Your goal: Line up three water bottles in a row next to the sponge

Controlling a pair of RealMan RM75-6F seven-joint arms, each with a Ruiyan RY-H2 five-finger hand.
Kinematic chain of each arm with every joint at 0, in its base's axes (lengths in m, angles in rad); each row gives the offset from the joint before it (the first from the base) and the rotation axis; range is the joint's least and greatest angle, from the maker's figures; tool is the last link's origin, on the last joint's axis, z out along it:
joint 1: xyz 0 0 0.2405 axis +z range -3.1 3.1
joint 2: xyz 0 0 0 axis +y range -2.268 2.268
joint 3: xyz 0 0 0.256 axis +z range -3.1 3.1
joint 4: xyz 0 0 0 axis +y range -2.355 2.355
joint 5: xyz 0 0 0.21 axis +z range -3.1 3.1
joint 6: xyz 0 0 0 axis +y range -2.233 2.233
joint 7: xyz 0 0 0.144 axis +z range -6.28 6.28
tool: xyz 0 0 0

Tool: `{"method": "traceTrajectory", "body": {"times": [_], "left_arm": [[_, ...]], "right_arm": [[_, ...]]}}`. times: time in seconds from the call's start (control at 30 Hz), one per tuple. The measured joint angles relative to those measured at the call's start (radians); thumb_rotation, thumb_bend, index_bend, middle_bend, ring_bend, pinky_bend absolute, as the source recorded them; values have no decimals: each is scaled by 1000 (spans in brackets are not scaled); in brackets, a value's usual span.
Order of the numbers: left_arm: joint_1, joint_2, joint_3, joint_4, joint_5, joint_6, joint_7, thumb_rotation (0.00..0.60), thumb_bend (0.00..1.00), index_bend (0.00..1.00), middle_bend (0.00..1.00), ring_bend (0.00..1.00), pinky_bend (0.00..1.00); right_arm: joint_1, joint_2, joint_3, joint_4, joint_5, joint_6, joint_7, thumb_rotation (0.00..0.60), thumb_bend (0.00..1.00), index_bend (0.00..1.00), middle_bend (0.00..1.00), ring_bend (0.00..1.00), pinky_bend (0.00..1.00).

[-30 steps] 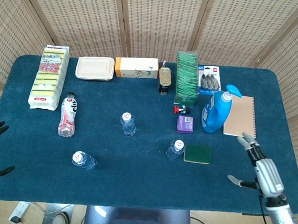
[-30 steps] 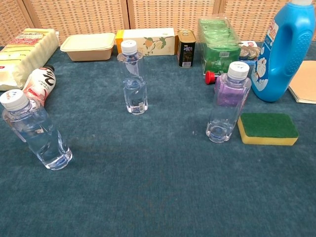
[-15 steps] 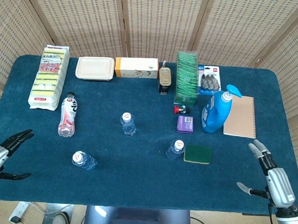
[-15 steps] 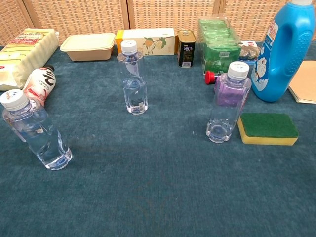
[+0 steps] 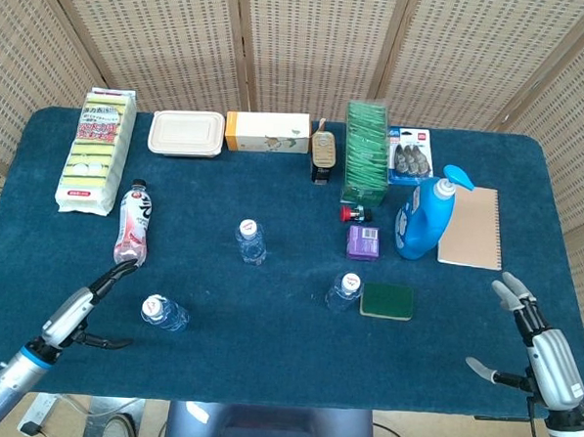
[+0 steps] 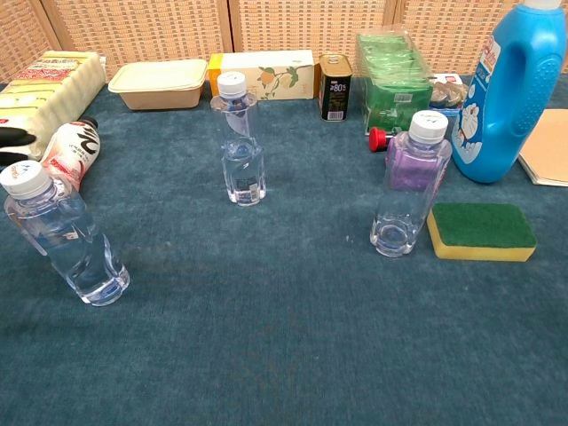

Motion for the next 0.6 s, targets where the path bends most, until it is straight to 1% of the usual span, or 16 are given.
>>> {"method": "traceTrajectory", "body": {"times": [0.27,0.33,0.43,0.47,0.53,0.57,0.6], "left_arm": [[-70,-67,13,-12,-18,-86,-20,600,76,0,0,0,68],[-81,-75,16,-21,-20,-98,-18,600,100,0,0,0,70],[-97,-81,21,-39,-30,-134,-21,600,175,0,4,0,137],[-102,-81,23,-48,-36,-148,-25,600,207,0,38,17,183],[-113,-83,24,-66,-55,-178,-28,600,244,46,168,107,259],[-115,-86,22,-71,-65,-185,-24,600,255,120,267,185,308],[-116,-88,20,-74,-73,-189,-15,600,261,215,344,248,348]], "right_arm": [[-3,2,8,1,-1,-1,17,600,0,74,0,0,248],[-4,3,11,2,2,0,18,600,0,74,0,0,248],[-5,3,15,1,8,-2,25,600,0,74,0,0,248],[-6,3,16,1,10,-4,27,600,0,74,0,0,249],[-7,4,18,0,11,-5,28,600,0,75,0,0,249],[-8,4,19,-1,12,-5,28,600,0,74,0,0,251],[-8,4,20,-2,12,-5,28,600,0,74,0,0,252]]}}
